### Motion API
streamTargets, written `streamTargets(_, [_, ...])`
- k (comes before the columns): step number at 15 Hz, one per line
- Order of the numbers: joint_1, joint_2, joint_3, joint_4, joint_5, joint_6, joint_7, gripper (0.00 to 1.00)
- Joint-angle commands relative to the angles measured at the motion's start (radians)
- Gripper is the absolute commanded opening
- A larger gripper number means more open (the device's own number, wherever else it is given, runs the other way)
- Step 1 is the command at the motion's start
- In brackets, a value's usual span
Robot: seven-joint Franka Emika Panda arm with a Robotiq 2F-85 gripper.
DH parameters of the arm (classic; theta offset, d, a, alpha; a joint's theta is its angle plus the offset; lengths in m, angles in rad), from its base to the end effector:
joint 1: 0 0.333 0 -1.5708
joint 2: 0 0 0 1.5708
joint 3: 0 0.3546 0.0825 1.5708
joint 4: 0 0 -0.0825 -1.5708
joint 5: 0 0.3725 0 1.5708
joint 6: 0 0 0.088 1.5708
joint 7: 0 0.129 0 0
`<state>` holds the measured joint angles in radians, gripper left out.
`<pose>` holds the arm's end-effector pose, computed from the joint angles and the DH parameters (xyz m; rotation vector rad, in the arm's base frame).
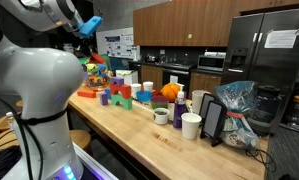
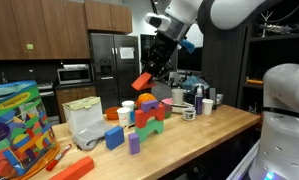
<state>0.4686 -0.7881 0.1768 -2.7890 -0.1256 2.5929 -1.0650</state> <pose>0.2580 0.2006 0.4992 1.6996 2.1078 0.7147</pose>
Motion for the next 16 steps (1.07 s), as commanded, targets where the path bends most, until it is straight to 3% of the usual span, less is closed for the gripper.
streamTargets(1, [0.000, 0.023, 0.107, 0.003, -0.096, 0.046, 0.101, 0.18])
streamTargets(5, [0.086, 0.016, 0.071, 0.007, -0.062, -0.078, 0.134, 0.18])
streamTargets(8, [0.112, 0.008, 0.039, 0.044, -0.046, -0.209, 0.128, 0.18])
streamTargets(12, [0.120, 0.012, 0.006, 0.115, -0.021, -0.379, 0.118, 0.18])
streamTargets(16, [0.103, 0.039, -0.034, 0.171, 0.004, -0.435, 0.097, 0.18])
